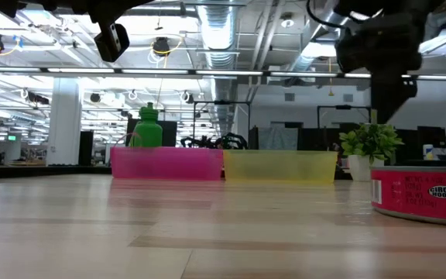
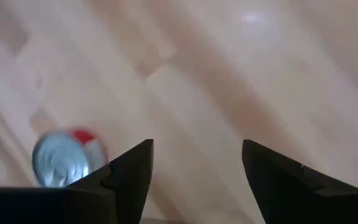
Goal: Pick & Place Food Item
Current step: Put the red tuna can into the yellow bin, then adjust the pink tumbler
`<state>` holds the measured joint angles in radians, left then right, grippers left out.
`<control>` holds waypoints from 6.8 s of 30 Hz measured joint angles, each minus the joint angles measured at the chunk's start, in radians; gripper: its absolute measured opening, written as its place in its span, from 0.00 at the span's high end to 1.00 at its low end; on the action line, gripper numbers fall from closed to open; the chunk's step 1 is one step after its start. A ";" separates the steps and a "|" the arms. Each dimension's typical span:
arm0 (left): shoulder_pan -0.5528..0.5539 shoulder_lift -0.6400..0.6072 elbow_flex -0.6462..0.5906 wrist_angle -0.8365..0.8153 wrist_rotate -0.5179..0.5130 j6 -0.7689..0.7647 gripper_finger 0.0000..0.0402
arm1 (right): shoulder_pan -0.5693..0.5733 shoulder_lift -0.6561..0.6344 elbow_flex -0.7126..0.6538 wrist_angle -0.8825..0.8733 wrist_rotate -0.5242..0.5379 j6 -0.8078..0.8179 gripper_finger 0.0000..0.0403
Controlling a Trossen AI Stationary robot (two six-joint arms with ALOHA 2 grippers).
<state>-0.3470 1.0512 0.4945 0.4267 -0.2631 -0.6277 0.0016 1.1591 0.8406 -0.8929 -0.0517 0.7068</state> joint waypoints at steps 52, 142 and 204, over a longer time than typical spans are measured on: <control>0.000 0.000 0.000 -0.002 0.005 0.003 1.00 | 0.354 0.302 0.041 0.367 0.065 0.331 1.00; -0.001 0.000 0.000 0.000 0.003 0.017 1.00 | -0.574 0.405 0.045 0.470 0.113 0.182 0.94; 0.910 0.397 0.507 -1.227 -0.074 0.463 0.83 | -0.112 -0.188 0.408 -0.007 0.165 -0.078 0.59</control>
<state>0.5632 1.4485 1.0016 -0.8003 -0.3370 -0.1647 -0.1105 0.9714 1.2489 -0.9002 0.1133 0.6292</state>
